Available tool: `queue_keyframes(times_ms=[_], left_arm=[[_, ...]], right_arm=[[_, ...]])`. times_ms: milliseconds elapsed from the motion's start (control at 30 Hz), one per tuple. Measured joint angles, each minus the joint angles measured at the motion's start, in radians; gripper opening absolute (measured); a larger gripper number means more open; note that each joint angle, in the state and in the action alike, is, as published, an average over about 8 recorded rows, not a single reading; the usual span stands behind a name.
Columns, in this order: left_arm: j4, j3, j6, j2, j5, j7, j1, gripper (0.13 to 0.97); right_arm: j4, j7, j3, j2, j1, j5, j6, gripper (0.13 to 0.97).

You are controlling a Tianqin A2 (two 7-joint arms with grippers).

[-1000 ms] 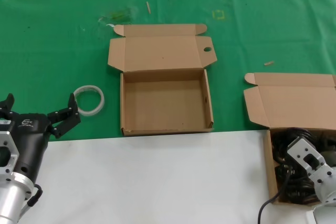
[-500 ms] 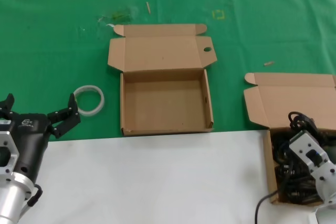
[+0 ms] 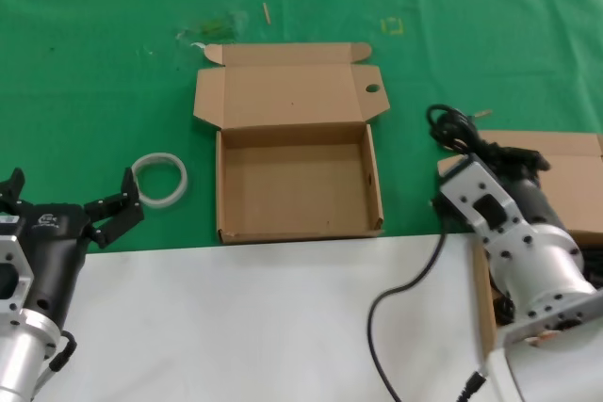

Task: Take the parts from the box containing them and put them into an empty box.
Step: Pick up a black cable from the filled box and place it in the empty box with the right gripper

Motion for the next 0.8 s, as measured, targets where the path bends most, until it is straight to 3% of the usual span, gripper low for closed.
queue_keyframes(times_ms=[167,533,800], left_arm=[[0.000,0.000,0.000,0.000,0.000,0.000,0.000,0.966],[0.000,0.000,0.000,0.000,0.000,0.000,0.000,0.966],[0.000,0.000,0.000,0.000,0.000,0.000,0.000,0.966]], right_arm=[[-0.031,0.058,-0.117,0.003,0.071,0.000,-0.012,0.204],[-0.242,0.281,-0.474,0.007,0.300,0.000,-0.109,0.204],[-0.320,0.329,-0.546,0.008,0.342,0.000,-0.114,0.204]])
